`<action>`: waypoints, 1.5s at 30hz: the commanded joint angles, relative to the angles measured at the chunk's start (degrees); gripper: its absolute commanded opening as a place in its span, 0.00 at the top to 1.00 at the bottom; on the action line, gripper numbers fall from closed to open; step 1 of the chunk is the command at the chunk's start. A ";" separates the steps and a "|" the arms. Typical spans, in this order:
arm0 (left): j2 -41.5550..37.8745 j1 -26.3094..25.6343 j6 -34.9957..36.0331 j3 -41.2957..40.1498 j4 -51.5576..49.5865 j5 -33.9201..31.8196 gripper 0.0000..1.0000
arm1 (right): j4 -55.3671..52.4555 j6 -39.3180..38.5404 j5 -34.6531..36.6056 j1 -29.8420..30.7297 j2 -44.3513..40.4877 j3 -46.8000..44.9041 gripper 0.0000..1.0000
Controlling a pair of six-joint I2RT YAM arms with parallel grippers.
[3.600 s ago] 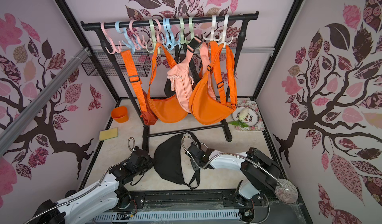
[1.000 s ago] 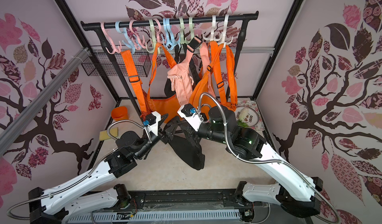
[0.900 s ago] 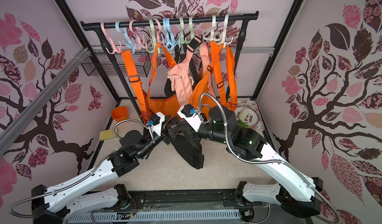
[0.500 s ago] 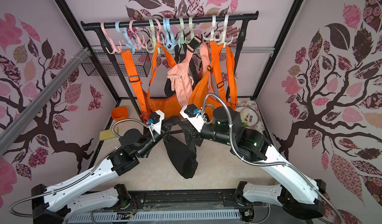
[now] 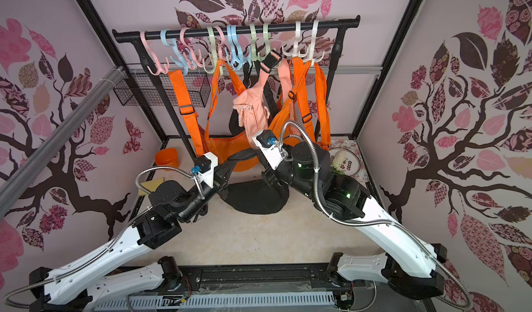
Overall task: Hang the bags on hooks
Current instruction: Hang the bag on the hook.
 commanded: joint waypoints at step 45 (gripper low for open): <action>51.12 35.02 -9.57 92.88 -49.10 12.43 1.00 | 46.46 11.08 -10.19 -25.80 57.32 65.41 1.00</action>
